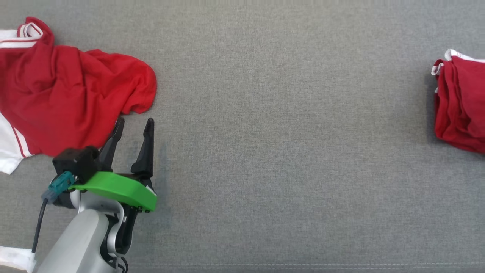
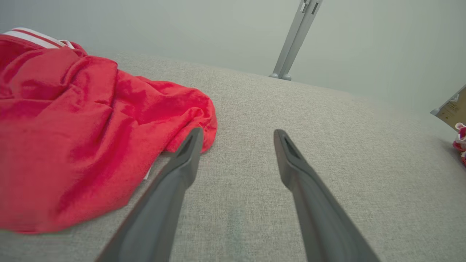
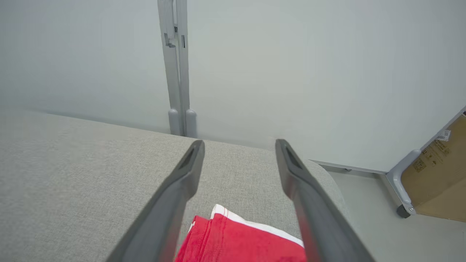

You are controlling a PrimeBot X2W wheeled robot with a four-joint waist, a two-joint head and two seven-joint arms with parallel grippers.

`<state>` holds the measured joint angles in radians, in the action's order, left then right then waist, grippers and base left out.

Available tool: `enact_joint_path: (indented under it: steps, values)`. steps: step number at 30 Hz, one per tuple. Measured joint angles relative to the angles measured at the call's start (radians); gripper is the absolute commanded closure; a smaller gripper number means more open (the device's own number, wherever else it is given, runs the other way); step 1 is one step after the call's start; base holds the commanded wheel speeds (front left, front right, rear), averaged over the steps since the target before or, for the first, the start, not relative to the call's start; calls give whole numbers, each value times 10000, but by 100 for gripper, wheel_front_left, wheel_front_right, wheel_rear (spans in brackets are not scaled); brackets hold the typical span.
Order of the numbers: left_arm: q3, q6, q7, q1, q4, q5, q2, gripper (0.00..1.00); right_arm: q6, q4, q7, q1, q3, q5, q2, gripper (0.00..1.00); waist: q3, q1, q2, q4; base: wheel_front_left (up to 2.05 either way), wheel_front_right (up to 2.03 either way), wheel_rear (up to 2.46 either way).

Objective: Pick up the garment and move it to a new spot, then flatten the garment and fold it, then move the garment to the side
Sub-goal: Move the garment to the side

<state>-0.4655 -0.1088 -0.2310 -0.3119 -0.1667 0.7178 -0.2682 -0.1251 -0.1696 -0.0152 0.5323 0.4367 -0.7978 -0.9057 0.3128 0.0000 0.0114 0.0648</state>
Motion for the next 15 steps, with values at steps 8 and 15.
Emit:
enact_joint_path:
  steps: [8, 15]
  values:
    - [445, -6, -180, 691, -366, -159, -127, 0, 0, -675, 2228, -1559, -311, 773, 1440, 0, -927, 0, 0, -83, 0, 0, 0]
    - [918, -61, -180, 1827, -846, -441, -353, 0, 0, -1198, 3024, -3263, -232, 1103, 3001, 0, -1810, 0, 0, -250, 0, 0, 0]
